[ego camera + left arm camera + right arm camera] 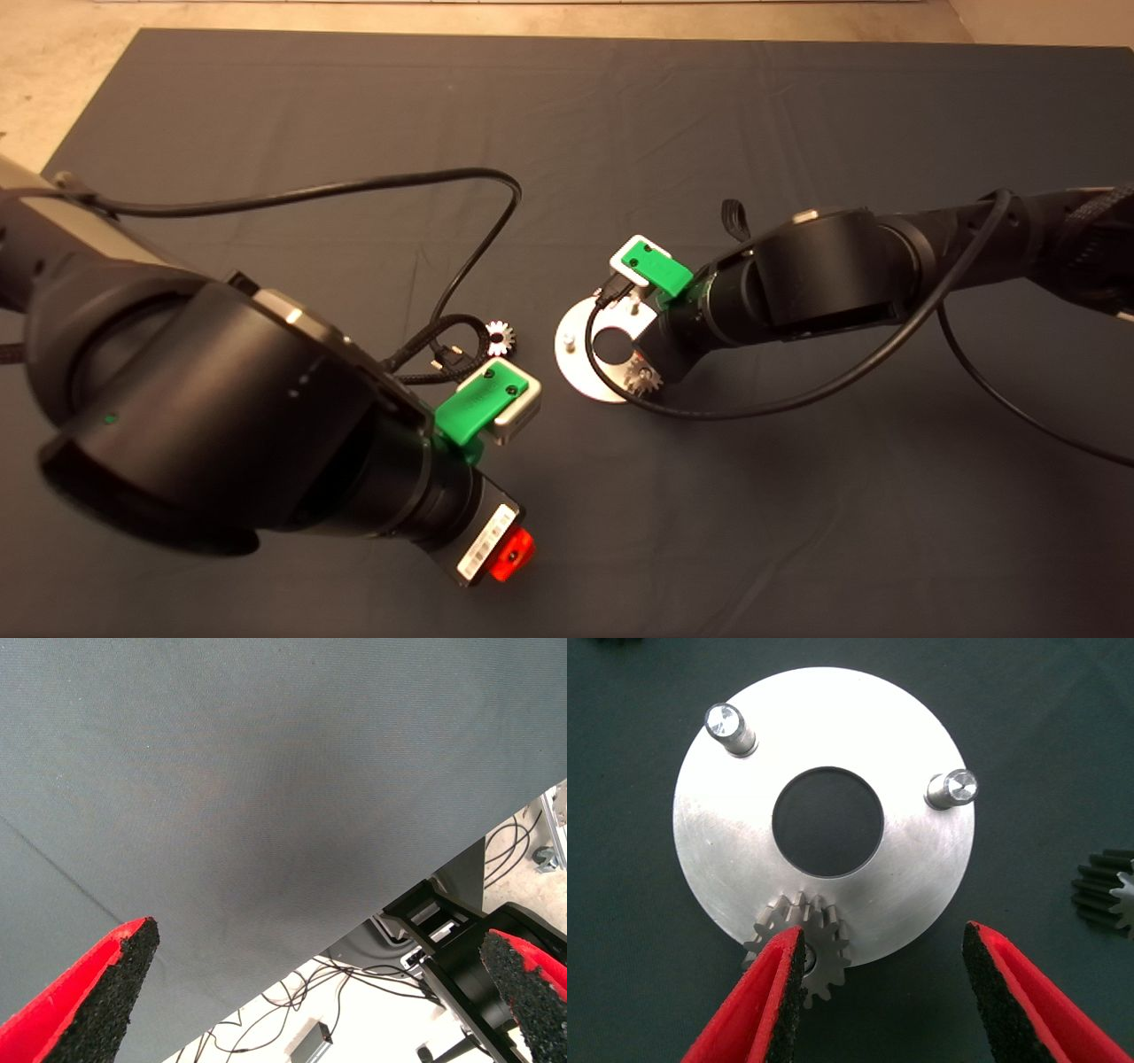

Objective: Install three planetary gears onto the carrier pins

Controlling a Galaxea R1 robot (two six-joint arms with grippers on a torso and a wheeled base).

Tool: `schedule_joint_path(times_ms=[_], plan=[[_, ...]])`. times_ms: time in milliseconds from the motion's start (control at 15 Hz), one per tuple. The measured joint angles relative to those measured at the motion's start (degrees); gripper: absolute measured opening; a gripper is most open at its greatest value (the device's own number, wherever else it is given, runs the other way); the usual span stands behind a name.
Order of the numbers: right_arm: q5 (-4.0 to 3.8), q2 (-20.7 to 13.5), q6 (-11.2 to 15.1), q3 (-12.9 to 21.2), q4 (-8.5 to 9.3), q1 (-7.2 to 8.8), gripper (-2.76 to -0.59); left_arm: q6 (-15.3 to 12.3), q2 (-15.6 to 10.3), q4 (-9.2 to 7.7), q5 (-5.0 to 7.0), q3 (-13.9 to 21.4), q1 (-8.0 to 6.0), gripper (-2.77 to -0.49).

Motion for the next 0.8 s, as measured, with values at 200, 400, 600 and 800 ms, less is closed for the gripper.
schedule_joint_path(times_ms=[200,400,600,800], plan=[[0.39,-1.0,-2.4,-2.9,0.46,0.44,-2.06,0.0,0.0,0.00,0.00,0.0,0.00,-0.61],[0.15,-5.1,-6.5,-9.3,0.74,1.40,-1.91,0.0,0.0,0.00,0.02,0.0,0.00,-0.61],[-0.49,-7.5,-8.6,-12.1,0.77,3.47,-1.78,0.0,0.0,0.00,0.00,0.0,0.00,-0.61],[0.17,-7.5,-9.4,-12.8,0.99,3.58,-1.63,0.0,0.0,0.00,0.02,0.0,0.00,-0.61]])
